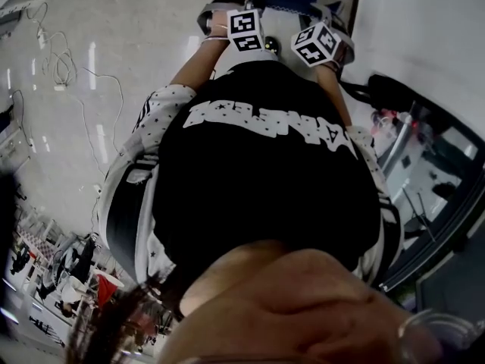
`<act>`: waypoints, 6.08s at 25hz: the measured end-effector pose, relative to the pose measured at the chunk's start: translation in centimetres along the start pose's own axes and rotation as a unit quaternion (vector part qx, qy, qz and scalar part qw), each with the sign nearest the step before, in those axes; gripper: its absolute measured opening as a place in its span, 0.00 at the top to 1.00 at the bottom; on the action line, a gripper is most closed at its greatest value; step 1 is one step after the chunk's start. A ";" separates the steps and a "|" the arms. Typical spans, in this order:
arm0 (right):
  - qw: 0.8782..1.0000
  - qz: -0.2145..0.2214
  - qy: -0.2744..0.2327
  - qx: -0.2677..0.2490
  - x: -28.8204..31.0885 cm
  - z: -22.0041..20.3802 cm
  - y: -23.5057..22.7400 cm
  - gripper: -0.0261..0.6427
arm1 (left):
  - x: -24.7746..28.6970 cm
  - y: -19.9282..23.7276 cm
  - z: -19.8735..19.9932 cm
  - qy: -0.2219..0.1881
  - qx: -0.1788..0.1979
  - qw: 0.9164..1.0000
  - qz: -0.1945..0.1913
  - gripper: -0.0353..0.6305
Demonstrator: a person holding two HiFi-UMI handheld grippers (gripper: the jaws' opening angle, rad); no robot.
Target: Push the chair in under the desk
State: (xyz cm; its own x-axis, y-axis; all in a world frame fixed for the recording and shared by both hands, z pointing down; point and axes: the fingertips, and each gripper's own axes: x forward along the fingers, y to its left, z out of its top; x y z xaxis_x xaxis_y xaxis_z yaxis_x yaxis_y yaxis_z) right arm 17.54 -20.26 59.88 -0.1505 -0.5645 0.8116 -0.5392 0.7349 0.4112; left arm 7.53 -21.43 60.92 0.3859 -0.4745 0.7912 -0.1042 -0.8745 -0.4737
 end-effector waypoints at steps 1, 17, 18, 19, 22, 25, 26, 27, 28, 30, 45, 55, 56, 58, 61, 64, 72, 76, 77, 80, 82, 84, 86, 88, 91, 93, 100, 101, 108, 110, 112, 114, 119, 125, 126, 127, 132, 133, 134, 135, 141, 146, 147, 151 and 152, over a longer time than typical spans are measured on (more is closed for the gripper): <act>1.000 -0.001 0.000 -0.002 0.0 0.1 -0.2 0.74 | 0.1 0.1 0.0 0.000 0.000 1.000 0.001 0.75; 0.999 0.007 -0.018 -0.026 0.6 1.2 -0.8 0.74 | 0.5 1.5 -0.6 0.020 -0.013 1.000 0.015 0.74; 0.999 0.007 -0.021 -0.028 0.7 1.2 -0.8 0.74 | 0.6 1.5 -0.6 0.022 -0.014 1.000 0.016 0.74; 0.999 0.008 -0.023 -0.030 0.7 1.2 -0.8 0.74 | 0.6 1.5 -0.6 0.023 -0.015 0.999 0.018 0.74; 0.999 0.010 -0.028 -0.035 0.7 1.4 -0.7 0.74 | 0.5 1.7 -0.8 0.027 -0.017 0.999 0.025 0.74; 0.999 0.004 -0.032 -0.042 1.0 1.8 -1.3 0.74 | 0.7 2.3 -1.0 0.029 -0.017 0.999 0.035 0.74; 0.998 0.002 -0.033 -0.044 1.2 1.8 -1.6 0.74 | 0.8 2.5 -1.0 0.030 -0.018 0.999 0.037 0.74; 0.998 0.001 -0.034 -0.045 1.2 1.8 -1.8 0.74 | 0.9 2.6 -0.9 0.031 -0.018 0.999 0.038 0.74; 0.998 0.003 -0.034 -0.046 1.2 1.7 -1.9 0.74 | 1.0 2.6 -0.7 0.031 -0.018 0.999 0.039 0.74; 0.998 0.010 -0.035 -0.050 1.3 1.7 -2.0 0.75 | 1.1 2.8 -0.6 0.033 -0.018 0.998 0.042 0.74; 0.995 0.027 -0.059 -0.077 3.3 4.1 -3.2 0.77 | 2.6 6.2 -2.4 0.052 -0.028 0.997 0.048 0.73; 0.997 0.012 -0.047 -0.064 3.6 4.1 -4.7 0.76 | 2.7 7.1 -1.7 0.038 -0.015 0.998 0.053 0.73; 0.997 0.015 -0.045 -0.062 3.6 4.0 -4.8 0.76 | 2.8 7.1 -1.5 0.038 -0.014 0.998 0.050 0.73; 0.997 0.021 -0.042 -0.059 3.5 4.0 -4.8 0.76 | 2.8 7.1 -1.4 0.037 -0.014 0.998 0.044 0.73; 0.998 0.020 -0.036 -0.051 3.4 3.7 -4.7 0.76 | 2.8 6.9 -1.2 0.034 -0.011 0.999 0.037 0.73; 0.999 0.018 -0.028 -0.042 3.8 4.0 -4.9 0.76 | 3.1 7.3 -1.6 0.031 -0.008 0.999 0.031 0.73; 0.999 0.019 -0.016 -0.029 4.9 5.3 -4.8 0.75 | 3.4 8.2 -2.9 0.024 -0.004 0.999 0.023 0.73; 0.999 0.013 -0.012 -0.027 5.2 5.2 -5.6 0.75 | 3.8 8.6 -2.7 0.019 -0.001 1.000 0.018 0.73; 1.000 0.013 -0.011 -0.026 5.4 5.3 -5.7 0.75 | 3.9 8.7 -2.7 0.018 0.000 1.000 0.015 0.73; 1.000 0.014 -0.008 -0.021 5.6 5.6 -6.0 0.75 | 4.2 9.3 -2.8 0.015 0.002 1.000 0.009 0.73; 1.000 0.014 -0.007 -0.020 5.8 5.7 -6.3 0.75 | 4.3 9.6 -2.8 0.013 0.004 1.000 0.010 0.73; 1.000 0.012 -0.007 -0.021 5.9 5.7 -6.6 0.75 | 4.5 9.8 -2.6 0.012 0.006 1.000 0.011 0.73; 1.000 0.006 -0.005 -0.021 6.0 5.5 -7.1 0.75 | 4.7 9.9 -2.3 0.010 0.007 1.000 0.012 0.73; 1.000 0.004 -0.002 -0.018 6.2 5.4 -7.5 0.74 | 5.0 10.1 -2.1 0.008 0.008 1.000 0.011 0.73; 1.000 0.009 -0.002 -0.016 6.8 5.7 -7.8 0.74 | 5.5 10.8 -2.4 0.006 0.008 1.000 0.009 0.73; 1.000 0.009 -0.001 -0.016 7.0 5.8 -8.0 0.74 | 5.7 11.0 -2.4 0.005 0.008 1.000 0.006 0.73; 1.000 0.005 0.001 -0.015 7.2 5.8 -8.4 0.74 | 6.0 11.2 -2.3 0.003 0.012 1.000 0.009 0.73; 1.000 0.004 0.000 -0.016 7.2 5.8 -8.5 0.74 | 6.0 11.4 -2.2 0.003 0.011 1.000 0.009 0.73; 1.000 -0.001 0.000 -0.017 7.2 5.8 -9.1 0.74 | 6.1 11.8 -1.9 0.001 0.014 1.000 0.011 0.73; 1.000 0.002 -0.001 -0.015 7.4 5.9 -9.0 0.74 | 6.2 11.9 -2.1 0.002 0.014 1.000 0.013 0.72; 1.000 -0.001 -0.001 -0.016 7.8 6.1 -9.5 0.74 | 6.6 12.5 -2.2 0.004 0.015 1.000 0.017 0.72; 1.000 -0.001 0.000 -0.014 7.9 6.1 -10.1 0.74 | 6.8 12.9 -1.9 0.003 0.014 1.000 0.016 0.72; 1.000 0.001 0.003 -0.008 7.9 5.6 -10.0 0.74 | 7.3 12.6 -1.6 -0.003 0.020 1.000 0.006 0.72; 1.000 0.003 0.006 -0.007 8.7 6.7 -10.7 0.74 | 8.5 13.5 -2.5 0.001 0.024 1.000 -0.009 0.71; 1.000 0.005 0.007 -0.007 8.9 7.1 -10.7 0.74 | 8.5 13.8 -2.8 0.000 0.023 1.000 -0.011 0.71; 1.000 0.007 0.009 -0.006 9.0 7.4 -10.7 0.74 | 8.5 14.0 -3.0 0.000 0.022 1.000 -0.013 0.71; 1.000 0.002 0.011 -0.006 9.1 7.8 -11.1 0.73 | 8.4 14.3 -3.1 -0.002 0.027 0.999 -0.018 0.71; 1.000 0.002 0.011 -0.007 9.1 7.7 -11.2 0.73 | 8.4 14.3 -3.0 -0.002 0.029 0.999 -0.018 0.71; 1.000 0.002 0.011 -0.006 9.1 7.6 -11.2 0.73 | 8.4 14.2 -3.0 -0.003 0.030 0.999 -0.019 0.71; 1.000 0.003 0.012 -0.005 9.1 7.5 -11.2 0.73 | 8.3 14.1 -2.9 -0.004 0.031 0.999 -0.018 0.70; 1.000 0.002 0.016 -0.002 9.2 7.3 -11.3 0.73 | 8.2 14.0 -2.6 -0.010 0.028 0.999 -0.021 0.65; 1.000 0.007 0.016 0.002 9.5 7.4 -11.5 0.73 | 7.8 14.1 -2.4 -0.011 0.030 0.999 -0.011 0.65; 1.000 0.006 0.016 0.002 9.6 7.4 -11.6 0.73 | 7.8 14.1 -2.5 -0.011 0.030 0.999 -0.008 0.65; 1.000 0.006 0.016 -0.001 10.0 7.5 -11.6 0.73 | 8.0 14.2 -2.8 -0.011 0.028 1.000 -0.006 0.64; 1.000 0.008 0.016 -0.002 10.0 7.6 -11.6 0.73 | 8.0 14.3 -2.9 -0.010 0.027 1.000 -0.007 0.64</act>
State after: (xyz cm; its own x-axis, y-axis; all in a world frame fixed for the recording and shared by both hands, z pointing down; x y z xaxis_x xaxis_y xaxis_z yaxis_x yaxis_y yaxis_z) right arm 15.93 -37.29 60.12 -0.1317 -0.5405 0.8310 -0.5345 0.7447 0.3997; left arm 6.47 -38.03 61.60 0.4061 -0.4602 0.7895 -0.0503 -0.8739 -0.4835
